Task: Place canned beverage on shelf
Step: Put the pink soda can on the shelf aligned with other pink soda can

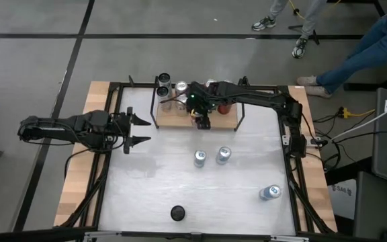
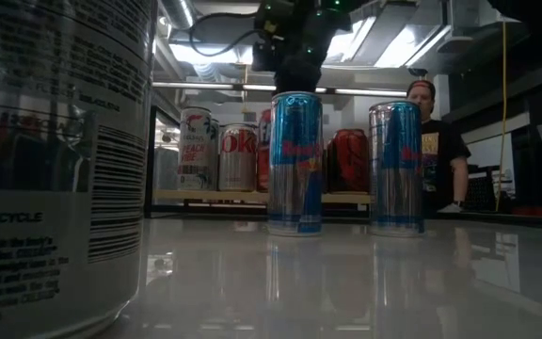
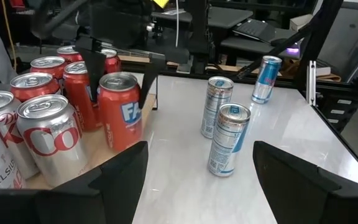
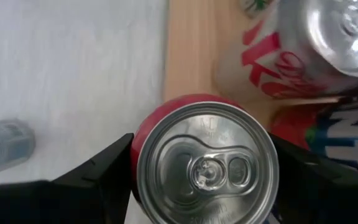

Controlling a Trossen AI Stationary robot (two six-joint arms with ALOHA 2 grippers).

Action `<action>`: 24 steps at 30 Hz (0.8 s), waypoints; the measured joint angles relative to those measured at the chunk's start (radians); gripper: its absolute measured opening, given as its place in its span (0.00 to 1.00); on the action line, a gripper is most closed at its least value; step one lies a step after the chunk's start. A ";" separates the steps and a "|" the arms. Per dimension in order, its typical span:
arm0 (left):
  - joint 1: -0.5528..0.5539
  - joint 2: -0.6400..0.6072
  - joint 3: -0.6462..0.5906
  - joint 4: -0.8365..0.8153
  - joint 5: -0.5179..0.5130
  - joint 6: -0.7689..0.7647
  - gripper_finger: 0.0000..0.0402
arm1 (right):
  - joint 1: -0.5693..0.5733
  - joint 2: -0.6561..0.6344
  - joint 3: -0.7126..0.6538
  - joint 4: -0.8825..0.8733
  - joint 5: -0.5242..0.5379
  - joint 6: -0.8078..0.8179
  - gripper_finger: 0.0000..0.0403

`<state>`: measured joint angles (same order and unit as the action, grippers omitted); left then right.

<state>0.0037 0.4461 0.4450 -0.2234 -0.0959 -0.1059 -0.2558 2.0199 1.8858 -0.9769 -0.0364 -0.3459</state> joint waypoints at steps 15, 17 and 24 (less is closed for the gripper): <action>0.000 0.000 0.000 0.000 0.000 0.000 0.71 | -0.039 0.007 -0.018 0.063 0.027 -0.048 0.73; 0.000 0.000 0.000 0.000 0.000 0.000 0.71 | -0.040 0.013 -0.018 0.062 0.026 -0.049 0.73; 0.000 0.000 0.000 0.000 0.000 0.000 0.71 | -0.041 0.019 -0.018 0.069 0.035 -0.052 0.75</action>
<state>0.0037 0.4465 0.4450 -0.2230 -0.0959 -0.1059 -0.2966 2.0388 1.8675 -0.9077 -0.0010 -0.3981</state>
